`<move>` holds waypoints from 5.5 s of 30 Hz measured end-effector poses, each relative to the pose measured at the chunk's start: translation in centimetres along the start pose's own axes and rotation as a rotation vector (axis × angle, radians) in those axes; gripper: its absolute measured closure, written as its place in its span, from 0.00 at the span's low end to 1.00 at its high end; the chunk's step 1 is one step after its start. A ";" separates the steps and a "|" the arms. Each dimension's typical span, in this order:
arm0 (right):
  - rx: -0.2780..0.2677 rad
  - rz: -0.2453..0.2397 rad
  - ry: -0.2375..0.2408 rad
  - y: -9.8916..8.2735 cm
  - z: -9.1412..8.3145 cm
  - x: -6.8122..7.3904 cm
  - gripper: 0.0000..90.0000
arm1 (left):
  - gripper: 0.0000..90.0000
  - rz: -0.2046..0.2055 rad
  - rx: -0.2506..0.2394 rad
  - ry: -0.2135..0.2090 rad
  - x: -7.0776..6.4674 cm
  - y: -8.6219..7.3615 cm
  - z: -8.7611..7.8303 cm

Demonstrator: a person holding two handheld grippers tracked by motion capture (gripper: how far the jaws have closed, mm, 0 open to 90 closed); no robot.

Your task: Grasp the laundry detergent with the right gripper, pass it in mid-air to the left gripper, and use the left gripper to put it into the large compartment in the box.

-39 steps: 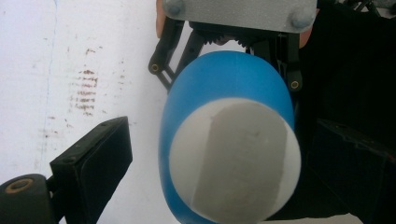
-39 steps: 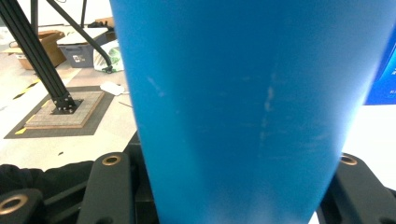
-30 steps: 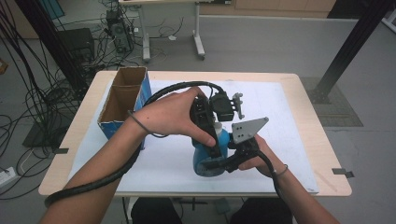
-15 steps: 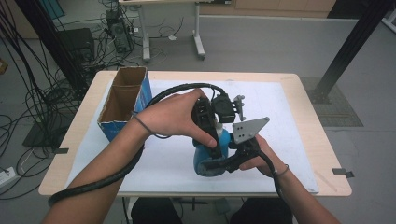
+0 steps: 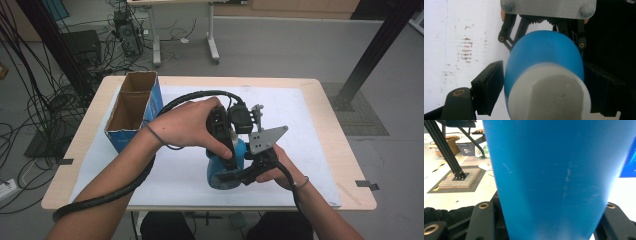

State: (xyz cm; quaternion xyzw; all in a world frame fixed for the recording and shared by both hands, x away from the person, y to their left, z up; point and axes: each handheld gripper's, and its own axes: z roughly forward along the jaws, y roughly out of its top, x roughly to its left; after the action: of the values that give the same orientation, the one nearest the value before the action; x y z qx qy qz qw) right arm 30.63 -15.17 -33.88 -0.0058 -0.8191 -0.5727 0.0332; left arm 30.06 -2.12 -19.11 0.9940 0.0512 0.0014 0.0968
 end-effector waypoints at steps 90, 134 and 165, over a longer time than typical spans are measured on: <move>0.011 -0.012 0.009 0.3 0.5 0.0 0.48 | 0.42 0.012 0.000 0.015 -0.2 -0.3 -0.2; 0.010 -0.029 -0.003 0.3 0.3 -0.7 0.48 | 0.42 0.016 0.003 0.044 0.1 -0.1 -0.2; -0.037 0.026 -0.047 -0.3 0.2 -1.4 0.16 | 0.42 0.002 0.020 0.057 0.6 0.1 -0.2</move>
State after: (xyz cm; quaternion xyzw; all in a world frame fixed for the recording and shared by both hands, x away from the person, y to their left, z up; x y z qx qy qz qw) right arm 31.97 -15.07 -34.32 -0.0307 -0.8088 -0.5870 0.0211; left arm 30.71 -2.12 -18.90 0.9945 0.0530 0.0292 0.0853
